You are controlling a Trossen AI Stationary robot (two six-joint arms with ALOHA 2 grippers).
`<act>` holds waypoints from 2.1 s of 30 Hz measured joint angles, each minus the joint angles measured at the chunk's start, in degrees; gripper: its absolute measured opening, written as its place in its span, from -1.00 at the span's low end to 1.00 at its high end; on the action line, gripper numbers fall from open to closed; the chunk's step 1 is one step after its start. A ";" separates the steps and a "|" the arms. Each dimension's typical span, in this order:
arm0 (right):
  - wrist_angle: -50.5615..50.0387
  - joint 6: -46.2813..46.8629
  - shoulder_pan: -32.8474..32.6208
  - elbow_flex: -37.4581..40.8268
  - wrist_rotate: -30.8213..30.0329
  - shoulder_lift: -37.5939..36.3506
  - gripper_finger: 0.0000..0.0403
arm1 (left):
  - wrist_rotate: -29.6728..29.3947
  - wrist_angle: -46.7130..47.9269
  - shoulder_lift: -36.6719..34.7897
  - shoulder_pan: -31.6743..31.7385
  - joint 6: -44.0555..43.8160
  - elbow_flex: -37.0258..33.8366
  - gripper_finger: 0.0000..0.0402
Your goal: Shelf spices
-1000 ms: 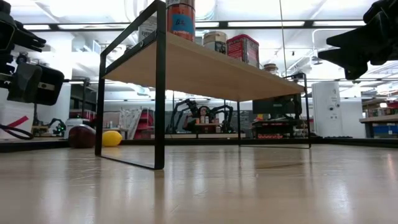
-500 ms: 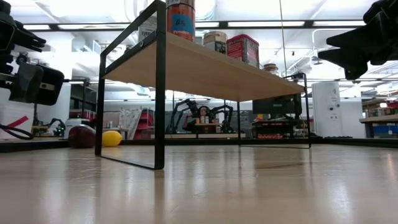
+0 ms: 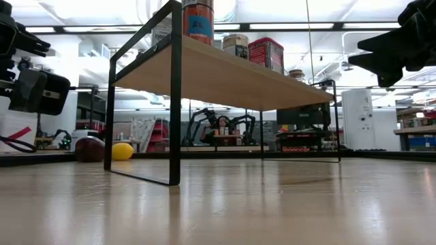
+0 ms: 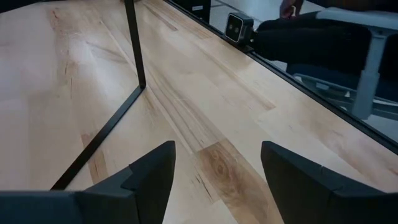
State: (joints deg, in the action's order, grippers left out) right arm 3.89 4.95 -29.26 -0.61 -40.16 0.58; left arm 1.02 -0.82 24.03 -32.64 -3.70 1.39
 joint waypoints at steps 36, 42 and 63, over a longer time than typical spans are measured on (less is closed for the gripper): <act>0.00 0.00 0.00 0.00 0.02 -0.01 -0.01 | 0.00 0.00 0.00 0.02 0.00 0.00 0.16; 0.01 0.00 -0.01 0.01 0.01 0.00 -0.01 | 0.00 0.00 0.00 0.02 0.00 0.00 0.11; 0.01 -0.01 0.00 0.00 0.02 0.00 -0.01 | 0.00 -0.01 0.00 0.01 0.00 0.00 0.17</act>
State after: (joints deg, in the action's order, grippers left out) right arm 3.90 4.94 -29.27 -0.61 -40.14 0.58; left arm 1.02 -0.83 24.03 -32.63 -3.70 1.39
